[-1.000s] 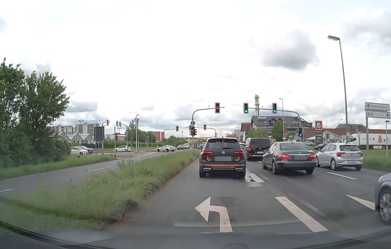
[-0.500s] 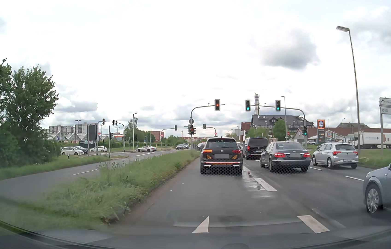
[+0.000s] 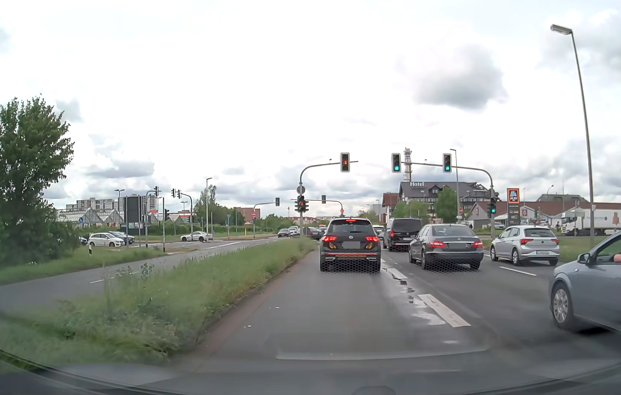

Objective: Follow the waypoints while adhering to traffic rules and regulations

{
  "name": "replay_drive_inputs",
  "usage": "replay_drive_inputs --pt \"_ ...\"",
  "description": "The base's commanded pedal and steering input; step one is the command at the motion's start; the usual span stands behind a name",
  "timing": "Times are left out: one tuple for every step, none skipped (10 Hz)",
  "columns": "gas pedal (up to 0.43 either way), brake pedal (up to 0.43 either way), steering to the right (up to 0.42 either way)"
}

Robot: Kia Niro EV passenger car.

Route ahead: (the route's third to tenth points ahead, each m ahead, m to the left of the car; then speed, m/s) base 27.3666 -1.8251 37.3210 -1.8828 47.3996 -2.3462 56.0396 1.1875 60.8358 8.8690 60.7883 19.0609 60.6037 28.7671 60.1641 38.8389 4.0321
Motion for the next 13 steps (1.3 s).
replay_drive_inputs --pt "0.000 0.000 0.000" --pt "0.000 0.000 0.000" --pt "0.000 0.000 0.000" --pt "0.000 0.000 0.000" --pt "0.000 0.000 0.000" --pt "0.000 0.000 0.000" --pt "0.000 0.000 0.000" --pt "0.000 0.000 0.000" --pt "0.000 0.000 0.000" --pt "0.000 0.000 0.000" --pt "0.000 0.000 0.000" --pt "0.000 0.000 0.000" --pt "0.000 0.000 0.000"
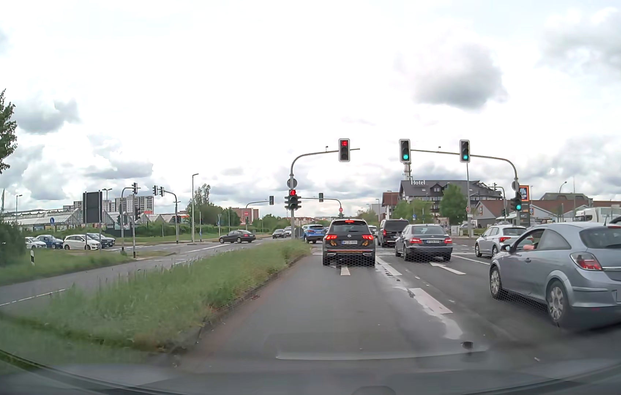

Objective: Follow the waypoints while adhering to traffic rules and regulations

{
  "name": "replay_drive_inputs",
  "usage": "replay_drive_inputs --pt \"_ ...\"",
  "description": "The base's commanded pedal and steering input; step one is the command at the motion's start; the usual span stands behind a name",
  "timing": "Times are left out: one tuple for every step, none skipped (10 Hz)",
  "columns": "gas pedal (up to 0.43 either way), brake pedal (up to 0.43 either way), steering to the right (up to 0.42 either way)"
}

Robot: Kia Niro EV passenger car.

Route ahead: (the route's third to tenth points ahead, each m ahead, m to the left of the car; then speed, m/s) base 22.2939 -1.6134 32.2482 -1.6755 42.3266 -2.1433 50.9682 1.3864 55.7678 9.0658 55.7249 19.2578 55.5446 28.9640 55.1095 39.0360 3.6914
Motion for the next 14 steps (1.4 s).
replay_drive_inputs --pt "0.000 0.000 0.000" --pt "0.000 0.000 0.000" --pt "0.000 0.000 0.000" --pt "0.000 0.000 0.000" --pt "0.000 0.000 0.000" --pt "0.000 0.000 0.000" --pt "0.000 0.000 0.000" --pt "0.000 0.000 -0.002" --pt "0.000 0.000 -0.003" --pt "0.000 0.000 -0.002" --pt "0.000 0.000 -0.001" --pt "0.000 0.000 -0.002" --pt "0.000 0.000 -0.002" --pt "0.000 0.000 -0.001"
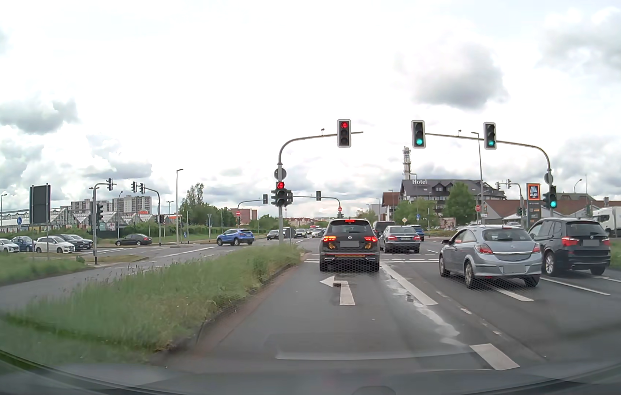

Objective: Follow the waypoints while adhering to traffic rules and regulations

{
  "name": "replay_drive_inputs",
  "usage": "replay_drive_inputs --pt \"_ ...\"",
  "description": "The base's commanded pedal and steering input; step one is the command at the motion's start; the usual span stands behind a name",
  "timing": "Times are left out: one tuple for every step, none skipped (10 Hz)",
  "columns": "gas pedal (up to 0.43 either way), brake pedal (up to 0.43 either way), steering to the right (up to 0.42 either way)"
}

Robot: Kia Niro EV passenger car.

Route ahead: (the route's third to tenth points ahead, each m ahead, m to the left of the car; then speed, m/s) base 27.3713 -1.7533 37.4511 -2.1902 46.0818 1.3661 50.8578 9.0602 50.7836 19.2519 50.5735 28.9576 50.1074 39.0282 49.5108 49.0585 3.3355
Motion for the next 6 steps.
replay_drive_inputs --pt "0.000 0.000 -0.001" --pt "0.000 0.000 -0.003" --pt "0.000 0.000 -0.007" --pt "0.000 0.000 -0.010" --pt "0.000 0.000 -0.011" --pt "0.000 0.000 -0.010"
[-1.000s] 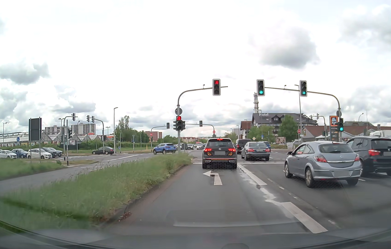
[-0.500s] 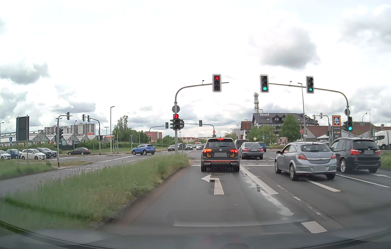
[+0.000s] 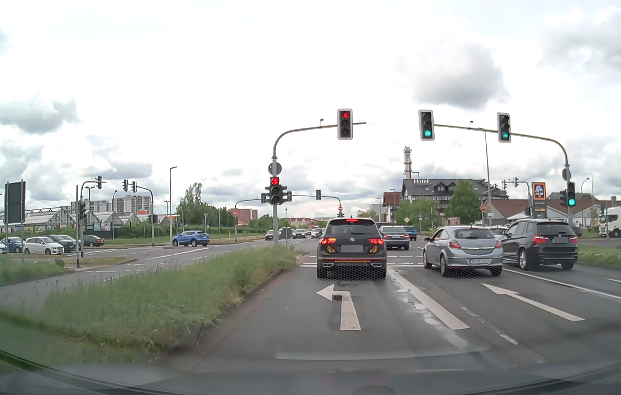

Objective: Follow the waypoints while adhering to traffic rules and regulations

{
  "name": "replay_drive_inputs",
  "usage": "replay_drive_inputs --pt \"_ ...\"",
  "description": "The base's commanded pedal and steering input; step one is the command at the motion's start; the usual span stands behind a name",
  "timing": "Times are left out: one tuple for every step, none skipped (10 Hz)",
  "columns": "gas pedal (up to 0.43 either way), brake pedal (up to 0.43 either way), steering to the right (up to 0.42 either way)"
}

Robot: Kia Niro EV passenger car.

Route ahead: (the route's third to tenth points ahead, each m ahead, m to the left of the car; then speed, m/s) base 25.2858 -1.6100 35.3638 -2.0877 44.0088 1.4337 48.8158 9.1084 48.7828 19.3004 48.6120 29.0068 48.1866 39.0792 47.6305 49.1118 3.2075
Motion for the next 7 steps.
replay_drive_inputs --pt "0.000 0.000 -0.010" --pt "0.000 0.006 -0.009" --pt "0.000 0.006 -0.009" --pt "0.000 0.037 -0.008" --pt "0.000 0.067 -0.006" --pt "0.000 0.091 -0.002" --pt "0.000 0.116 -0.001"
